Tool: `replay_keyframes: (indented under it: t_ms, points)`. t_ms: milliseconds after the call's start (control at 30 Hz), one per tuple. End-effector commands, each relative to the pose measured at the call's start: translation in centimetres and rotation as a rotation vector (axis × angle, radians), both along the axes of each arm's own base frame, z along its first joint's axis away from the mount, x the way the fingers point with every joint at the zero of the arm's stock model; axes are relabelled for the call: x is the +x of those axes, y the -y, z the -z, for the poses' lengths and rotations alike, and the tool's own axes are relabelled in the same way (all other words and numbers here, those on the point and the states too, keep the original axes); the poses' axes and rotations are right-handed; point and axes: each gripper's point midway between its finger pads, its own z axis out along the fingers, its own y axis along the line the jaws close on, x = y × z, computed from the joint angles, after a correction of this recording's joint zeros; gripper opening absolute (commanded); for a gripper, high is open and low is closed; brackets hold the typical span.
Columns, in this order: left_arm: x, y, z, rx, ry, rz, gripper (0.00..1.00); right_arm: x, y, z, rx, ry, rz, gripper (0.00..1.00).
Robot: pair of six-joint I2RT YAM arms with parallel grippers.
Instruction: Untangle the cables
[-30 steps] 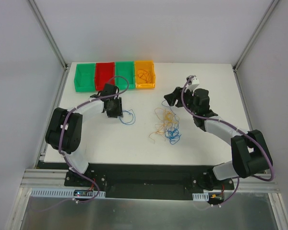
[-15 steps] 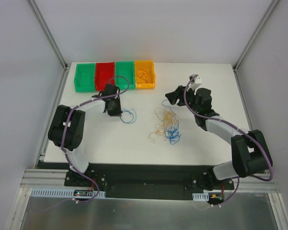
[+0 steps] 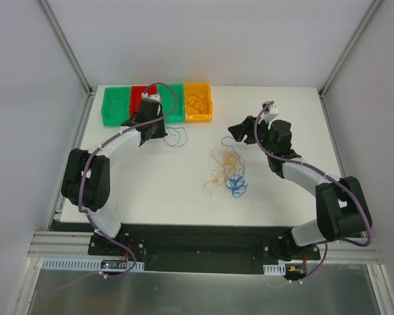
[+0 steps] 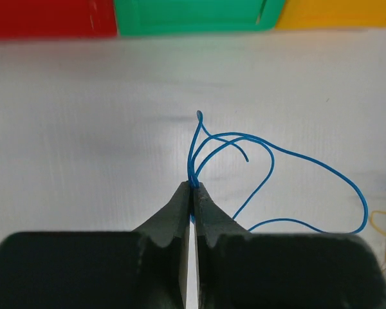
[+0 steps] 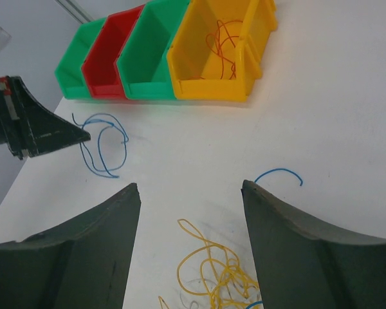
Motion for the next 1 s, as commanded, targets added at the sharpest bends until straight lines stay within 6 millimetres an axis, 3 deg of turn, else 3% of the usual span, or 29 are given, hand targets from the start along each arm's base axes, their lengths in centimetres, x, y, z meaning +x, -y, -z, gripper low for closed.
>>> replay_keyframes:
  t_ms: [0, 200, 333, 467, 633, 967]
  points:
    - [5.2, -0.3, -6.3, 0.029, 0.212, -0.008, 0.0, 0.5, 0.0, -1.2, 0.032, 0.047, -0.009, 0.67]
    - [10.4, -0.2, -9.4, 0.042, 0.305, 0.001, 0.0, 0.9, 0.4, -1.1, 0.047, 0.035, -0.005, 0.67]
    - [13.4, -0.2, -9.8, 0.066, 0.337, -0.004, 0.0, 1.2, 0.5, -0.9, 0.062, 0.025, -0.008, 0.67]
    - [15.9, -0.4, -7.3, 0.088, 0.314, -0.012, 0.0, 1.5, 0.7, -0.9, 0.07, 0.021, -0.006, 0.67]
    - [18.6, -1.5, -5.7, 0.17, 0.323, -0.017, 0.0, 1.7, 0.9, -0.6, 0.078, 0.011, -0.007, 0.67]
    - [20.9, -3.6, -3.3, 0.343, 0.32, -0.018, 0.0, 2.1, 0.4, -0.2, 0.105, -0.009, -0.027, 0.67]
